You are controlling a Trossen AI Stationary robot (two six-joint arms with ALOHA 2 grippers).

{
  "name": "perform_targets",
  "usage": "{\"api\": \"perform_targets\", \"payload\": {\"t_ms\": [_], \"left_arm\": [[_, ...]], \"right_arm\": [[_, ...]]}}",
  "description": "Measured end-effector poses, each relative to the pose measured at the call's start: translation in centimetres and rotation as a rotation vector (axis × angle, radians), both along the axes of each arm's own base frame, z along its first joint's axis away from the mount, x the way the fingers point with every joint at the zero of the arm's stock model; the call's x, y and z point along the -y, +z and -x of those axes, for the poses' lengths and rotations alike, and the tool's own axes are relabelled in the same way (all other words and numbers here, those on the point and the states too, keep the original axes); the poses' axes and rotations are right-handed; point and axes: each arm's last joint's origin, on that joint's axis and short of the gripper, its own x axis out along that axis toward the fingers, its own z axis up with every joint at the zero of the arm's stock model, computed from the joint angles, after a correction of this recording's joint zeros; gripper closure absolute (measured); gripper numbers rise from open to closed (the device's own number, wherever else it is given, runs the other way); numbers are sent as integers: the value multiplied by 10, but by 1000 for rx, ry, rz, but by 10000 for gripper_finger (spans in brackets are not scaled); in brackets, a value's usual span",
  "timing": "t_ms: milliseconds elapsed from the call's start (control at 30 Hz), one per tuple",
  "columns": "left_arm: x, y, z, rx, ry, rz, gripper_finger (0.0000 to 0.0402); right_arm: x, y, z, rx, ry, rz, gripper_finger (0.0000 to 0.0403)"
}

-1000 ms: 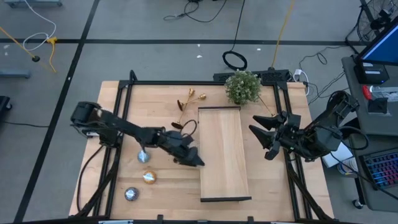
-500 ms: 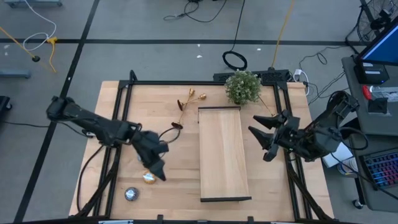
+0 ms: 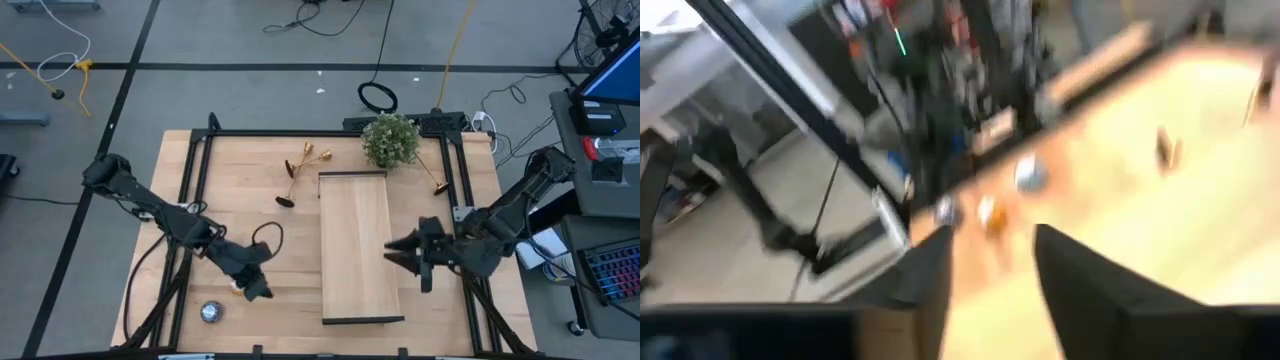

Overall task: Pick & Place candle stick holders
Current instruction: Prepare the shelf

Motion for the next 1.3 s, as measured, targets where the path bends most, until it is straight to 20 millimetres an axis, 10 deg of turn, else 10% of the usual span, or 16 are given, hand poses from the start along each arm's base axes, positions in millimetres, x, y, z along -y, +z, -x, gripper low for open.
{"api": "perform_targets", "payload": {"t_ms": [133, 633, 1300], "left_arm": [[-1, 4, -2, 73, 71, -40, 397], [-1, 7, -5, 146, 89, -85, 395], [-3, 7, -5, 153, 112, -99, 399]], "right_arm": [[-2, -11, 2, -91, 79, -103, 388], [5, -44, 42, -586, -108, -249, 402], [3, -75, -8, -767, -161, -299, 403]]}}
